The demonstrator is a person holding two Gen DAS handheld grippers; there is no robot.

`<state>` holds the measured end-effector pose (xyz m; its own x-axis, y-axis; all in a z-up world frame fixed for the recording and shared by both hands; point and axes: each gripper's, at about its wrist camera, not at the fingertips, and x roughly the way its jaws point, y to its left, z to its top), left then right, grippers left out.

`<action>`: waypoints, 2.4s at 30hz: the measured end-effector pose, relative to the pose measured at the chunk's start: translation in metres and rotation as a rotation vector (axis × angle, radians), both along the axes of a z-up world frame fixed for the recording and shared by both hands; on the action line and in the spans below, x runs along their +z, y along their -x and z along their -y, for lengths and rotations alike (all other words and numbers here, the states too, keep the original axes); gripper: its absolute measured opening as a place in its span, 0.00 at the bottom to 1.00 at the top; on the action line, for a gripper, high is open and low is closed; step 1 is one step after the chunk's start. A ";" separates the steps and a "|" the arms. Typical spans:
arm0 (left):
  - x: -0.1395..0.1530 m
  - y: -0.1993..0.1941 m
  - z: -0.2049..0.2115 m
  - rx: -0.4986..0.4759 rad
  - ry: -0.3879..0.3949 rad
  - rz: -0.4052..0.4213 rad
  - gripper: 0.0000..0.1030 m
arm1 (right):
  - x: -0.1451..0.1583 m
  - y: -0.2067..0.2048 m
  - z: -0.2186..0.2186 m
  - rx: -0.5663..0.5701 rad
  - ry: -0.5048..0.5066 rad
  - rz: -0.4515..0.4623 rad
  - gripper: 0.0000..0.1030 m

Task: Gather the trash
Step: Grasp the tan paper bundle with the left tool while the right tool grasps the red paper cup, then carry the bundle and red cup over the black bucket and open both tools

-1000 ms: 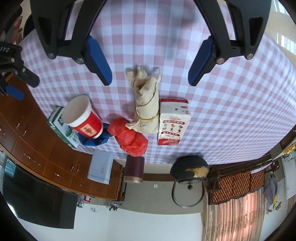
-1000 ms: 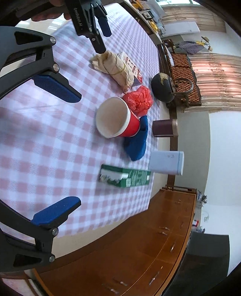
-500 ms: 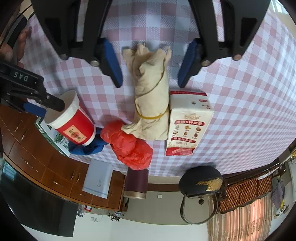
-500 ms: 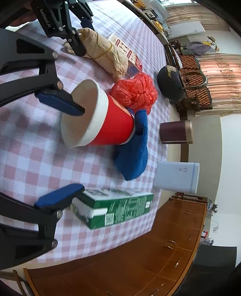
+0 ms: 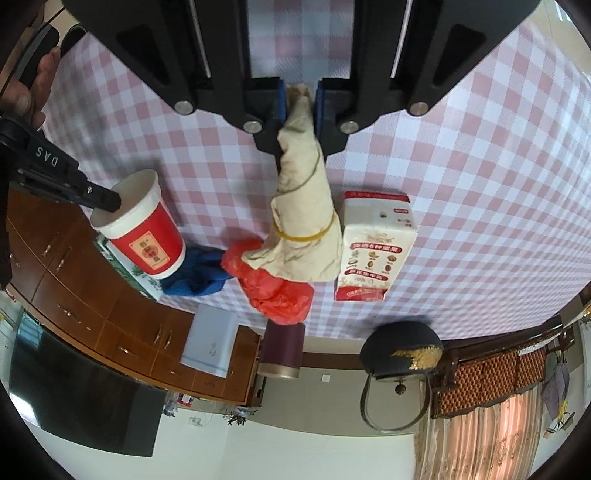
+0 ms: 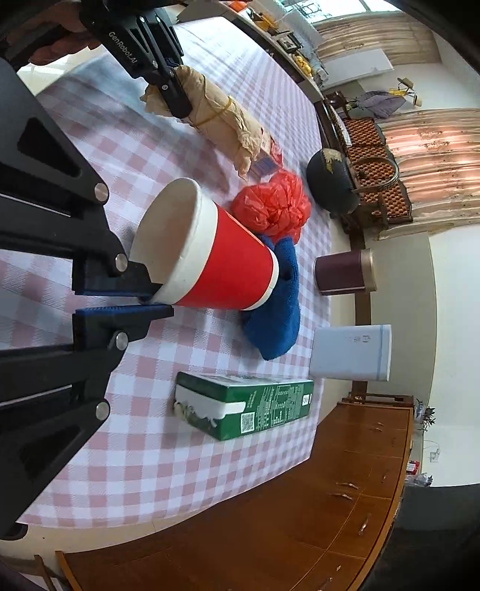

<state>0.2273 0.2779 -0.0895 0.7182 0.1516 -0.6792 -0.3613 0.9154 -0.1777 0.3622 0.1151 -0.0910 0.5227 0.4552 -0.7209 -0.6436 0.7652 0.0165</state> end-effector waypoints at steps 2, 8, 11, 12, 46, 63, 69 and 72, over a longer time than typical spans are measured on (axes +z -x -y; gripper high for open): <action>0.004 0.004 0.002 -0.002 0.002 0.008 0.11 | 0.003 0.007 0.006 0.000 -0.013 0.006 0.04; 0.019 0.013 0.016 -0.032 -0.022 0.031 0.11 | 0.017 0.027 0.029 -0.028 -0.048 0.027 0.04; 0.024 0.017 0.026 -0.053 -0.029 0.042 0.11 | 0.025 0.037 0.043 -0.047 -0.058 0.037 0.04; 0.026 0.019 0.029 -0.052 -0.030 0.044 0.11 | 0.028 0.040 0.050 -0.056 -0.061 0.040 0.04; 0.073 0.073 0.143 -0.231 -0.062 0.134 0.11 | 0.074 0.125 0.173 -0.251 -0.088 0.125 0.04; 0.081 0.062 0.237 -0.440 -0.068 0.144 0.11 | 0.087 0.160 0.267 -0.423 -0.075 0.159 0.04; 0.075 0.051 0.277 -0.532 -0.071 0.127 0.11 | 0.081 0.168 0.318 -0.520 -0.066 0.145 0.04; 0.068 0.047 0.298 -0.578 -0.068 0.112 0.11 | 0.075 0.169 0.340 -0.563 -0.057 0.132 0.04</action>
<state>0.1807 -0.0201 -0.0210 0.7644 -0.2447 -0.5965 0.2168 0.9689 -0.1197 0.1929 -0.2252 -0.0161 0.7792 0.1172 -0.6157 -0.1367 0.9905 0.0154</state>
